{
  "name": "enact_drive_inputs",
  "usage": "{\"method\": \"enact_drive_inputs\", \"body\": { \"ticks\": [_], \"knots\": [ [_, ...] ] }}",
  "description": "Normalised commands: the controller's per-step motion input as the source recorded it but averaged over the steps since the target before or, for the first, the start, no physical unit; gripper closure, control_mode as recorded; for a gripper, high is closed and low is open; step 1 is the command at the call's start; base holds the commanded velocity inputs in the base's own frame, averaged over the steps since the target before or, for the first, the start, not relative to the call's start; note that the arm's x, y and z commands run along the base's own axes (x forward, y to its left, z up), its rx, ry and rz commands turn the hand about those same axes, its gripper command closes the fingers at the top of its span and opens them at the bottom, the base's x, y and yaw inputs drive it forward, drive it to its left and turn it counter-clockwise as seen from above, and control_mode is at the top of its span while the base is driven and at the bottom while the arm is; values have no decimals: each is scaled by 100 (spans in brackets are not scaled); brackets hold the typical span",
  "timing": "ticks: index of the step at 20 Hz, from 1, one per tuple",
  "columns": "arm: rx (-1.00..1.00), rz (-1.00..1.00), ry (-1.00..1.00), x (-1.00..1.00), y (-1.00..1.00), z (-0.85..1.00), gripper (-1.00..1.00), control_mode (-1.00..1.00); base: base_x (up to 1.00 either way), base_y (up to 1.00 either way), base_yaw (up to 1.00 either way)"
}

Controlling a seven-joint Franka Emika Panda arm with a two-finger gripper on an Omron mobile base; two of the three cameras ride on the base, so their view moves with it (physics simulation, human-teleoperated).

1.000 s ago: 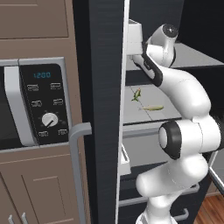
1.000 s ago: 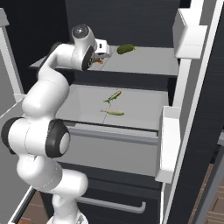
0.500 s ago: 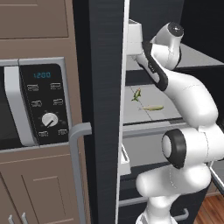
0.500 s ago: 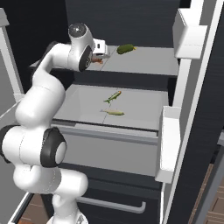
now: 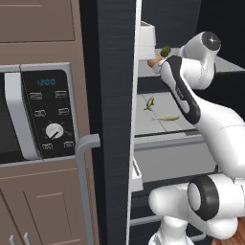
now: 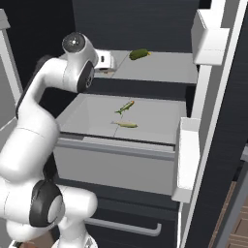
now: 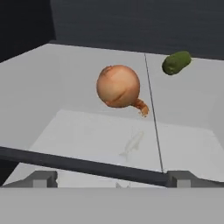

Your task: Transport the fish and onion to the fridge. Place the fish on the rack containing meat and place the onion on the rack containing the vegetable, ensuring meats and vegetables are on different racks.

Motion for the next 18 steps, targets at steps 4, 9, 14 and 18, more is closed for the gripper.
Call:
{"method": "enact_drive_inputs", "body": {
  "ticks": [4,9,14,18],
  "knots": [
    [0,-1,18,-100,-1,0,-100,-100,0,0,0],
    [0,0,27,-100,-3,-1,-100,-100,0,0,0],
    [0,0,19,-100,-9,-29,-100,-100,0,0,0],
    [0,0,11,-100,-2,-53,-100,-100,0,0,0]
  ]
}}
